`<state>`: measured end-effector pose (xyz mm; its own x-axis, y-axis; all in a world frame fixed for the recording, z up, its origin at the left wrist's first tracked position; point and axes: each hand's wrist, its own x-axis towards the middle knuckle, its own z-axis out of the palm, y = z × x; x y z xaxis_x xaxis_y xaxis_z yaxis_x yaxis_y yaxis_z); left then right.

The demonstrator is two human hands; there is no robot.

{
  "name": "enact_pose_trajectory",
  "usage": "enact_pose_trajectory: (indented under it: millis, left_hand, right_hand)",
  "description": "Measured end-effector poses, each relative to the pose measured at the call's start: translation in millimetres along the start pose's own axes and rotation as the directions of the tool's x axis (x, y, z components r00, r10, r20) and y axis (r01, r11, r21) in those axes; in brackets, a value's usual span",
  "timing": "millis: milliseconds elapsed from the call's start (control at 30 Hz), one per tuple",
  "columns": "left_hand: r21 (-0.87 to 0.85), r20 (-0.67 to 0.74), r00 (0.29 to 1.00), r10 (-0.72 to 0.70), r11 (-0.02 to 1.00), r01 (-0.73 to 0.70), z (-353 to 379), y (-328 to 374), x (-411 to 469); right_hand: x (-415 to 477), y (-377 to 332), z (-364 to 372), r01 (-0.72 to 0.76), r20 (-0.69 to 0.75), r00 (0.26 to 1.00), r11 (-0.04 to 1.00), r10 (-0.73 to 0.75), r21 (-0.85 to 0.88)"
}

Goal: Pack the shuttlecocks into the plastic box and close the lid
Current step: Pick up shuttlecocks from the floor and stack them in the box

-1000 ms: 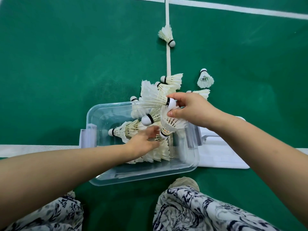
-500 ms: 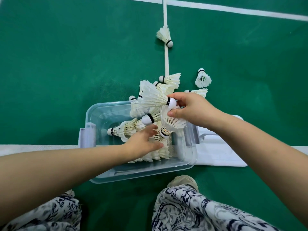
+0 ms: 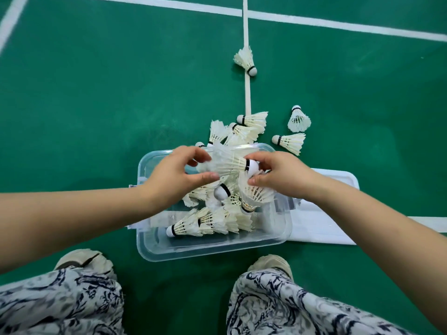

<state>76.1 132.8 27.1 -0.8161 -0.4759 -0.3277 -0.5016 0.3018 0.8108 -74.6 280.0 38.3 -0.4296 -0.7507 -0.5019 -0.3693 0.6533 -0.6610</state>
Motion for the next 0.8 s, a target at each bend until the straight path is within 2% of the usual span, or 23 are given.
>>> enact_pose_trajectory:
  millis: [100, 200, 333, 467, 633, 800]
  left_hand:
    - [-0.133, 0.08, 0.996, -0.028, 0.99, 0.038, 16, 2, -2]
    - [-0.193, 0.027, 0.999, -0.044, 0.98, 0.049, 23, 0, -2]
    - [-0.088, -0.038, 0.999, -0.019, 0.996, 0.015, 17, -13, 1]
    - [0.049, -0.037, 0.997, -0.073, 0.996, 0.075, 16, -36, 3]
    - [0.11, 0.03, 0.996, -0.088, 0.99, 0.084, 33, -48, 1]
    - [0.149, 0.09, 0.987, -0.13, 0.982, 0.116, 57, -54, 8]
  right_hand:
    - [2, 0, 7, -0.006, 0.049, 0.999, 1.0, 0.007, -0.019]
    - [3, 0, 10, -0.005, 0.076, 0.997, 0.998, 0.01, -0.067]
    - [6, 4, 2, -0.009, 0.028, 1.0, 0.986, 0.014, -0.166]
    - [13, 9, -9, -0.046, -0.029, 0.999, 0.98, 0.041, -0.194]
    - [20, 16, -15, -0.05, -0.083, 0.996, 0.979, 0.034, -0.199]
    - [21, 16, -11, -0.047, -0.101, 0.994, 0.991, 0.035, -0.128]
